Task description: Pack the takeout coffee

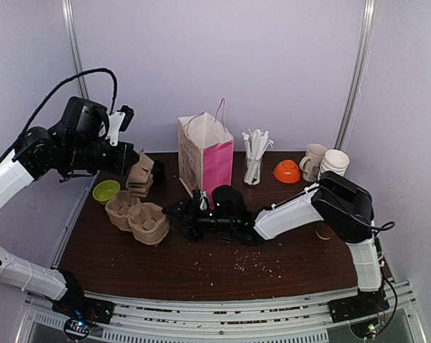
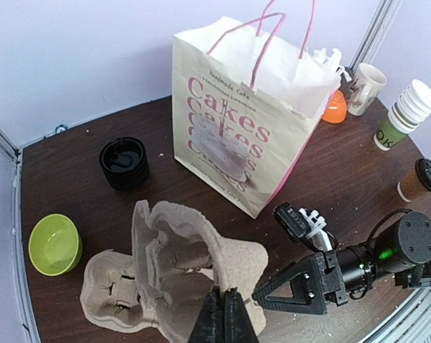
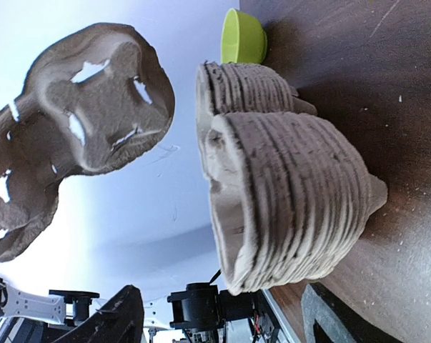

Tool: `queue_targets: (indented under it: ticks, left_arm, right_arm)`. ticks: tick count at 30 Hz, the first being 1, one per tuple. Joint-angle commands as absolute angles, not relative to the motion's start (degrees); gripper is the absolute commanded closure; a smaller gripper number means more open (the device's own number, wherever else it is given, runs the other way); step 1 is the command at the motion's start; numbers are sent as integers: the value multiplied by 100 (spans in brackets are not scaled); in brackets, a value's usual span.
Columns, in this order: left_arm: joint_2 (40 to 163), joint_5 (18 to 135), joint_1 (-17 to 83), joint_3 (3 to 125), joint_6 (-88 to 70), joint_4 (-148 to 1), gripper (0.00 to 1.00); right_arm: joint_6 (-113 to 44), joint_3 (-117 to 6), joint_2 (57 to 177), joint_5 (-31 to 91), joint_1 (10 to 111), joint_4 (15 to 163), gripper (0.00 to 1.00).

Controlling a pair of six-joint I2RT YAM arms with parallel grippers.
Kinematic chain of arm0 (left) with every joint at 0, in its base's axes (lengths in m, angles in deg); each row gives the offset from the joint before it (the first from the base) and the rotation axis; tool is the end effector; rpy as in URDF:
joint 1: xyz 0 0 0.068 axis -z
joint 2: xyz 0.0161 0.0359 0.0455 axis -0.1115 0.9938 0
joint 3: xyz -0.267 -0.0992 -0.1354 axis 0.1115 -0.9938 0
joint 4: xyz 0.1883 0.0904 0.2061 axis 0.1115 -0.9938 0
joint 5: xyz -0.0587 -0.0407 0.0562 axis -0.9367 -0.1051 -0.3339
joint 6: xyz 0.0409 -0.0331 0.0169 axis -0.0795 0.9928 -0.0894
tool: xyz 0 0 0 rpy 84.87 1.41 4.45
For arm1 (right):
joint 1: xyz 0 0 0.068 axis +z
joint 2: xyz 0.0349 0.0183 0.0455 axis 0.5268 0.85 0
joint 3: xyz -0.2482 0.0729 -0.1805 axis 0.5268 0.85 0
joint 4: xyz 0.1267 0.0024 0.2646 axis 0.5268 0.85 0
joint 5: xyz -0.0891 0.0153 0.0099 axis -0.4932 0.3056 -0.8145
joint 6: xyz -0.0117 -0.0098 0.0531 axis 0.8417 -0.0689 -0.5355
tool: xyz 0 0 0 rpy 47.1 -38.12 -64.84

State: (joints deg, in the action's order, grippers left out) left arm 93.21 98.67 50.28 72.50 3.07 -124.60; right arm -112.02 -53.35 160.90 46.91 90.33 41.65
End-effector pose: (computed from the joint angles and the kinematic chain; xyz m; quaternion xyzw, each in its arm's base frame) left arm 0.1846 -0.1647 0.4555 0.0968 0.8799 -0.1620 0.4360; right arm 0.2607 0.4557 0.1757 0.0214 0.7325 0.6774 0.0645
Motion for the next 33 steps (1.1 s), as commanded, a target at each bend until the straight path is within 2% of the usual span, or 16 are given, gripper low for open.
queue_targets:
  ticks: [1,8,13,18,25,28,33]
  left_arm:
    - [9292,9724,5035,7807,240,-12548,100]
    - [9293,8582,5035,8213,-207,-12335,100]
    - [9271,7521,5306,8038,-356,-11901,100]
    - [9811,8265,6800,8181,-603,-11903,100]
    - [11348,9602,8351,8607,-1546,-11825,100]
    - [12108,10179,8707,8768,-2148,-11746,100]
    - [12882,10705,8743,8859,-2980,-11083,100]
  right_arm:
    - [-11116,-4894,15350,4637,9073,3899,21]
    - [-10556,-3398,13696,4641,9017,4215,19]
    - [-9349,-2428,11736,3927,8809,6127,19]
    - [-8295,-2195,9830,2692,8514,8470,17]
    - [-7459,-2341,8389,1374,8002,10489,16]
    - [-7171,-2580,8083,1078,7875,11020,15]
    - [-6945,-2861,8000,816,7848,11482,14]
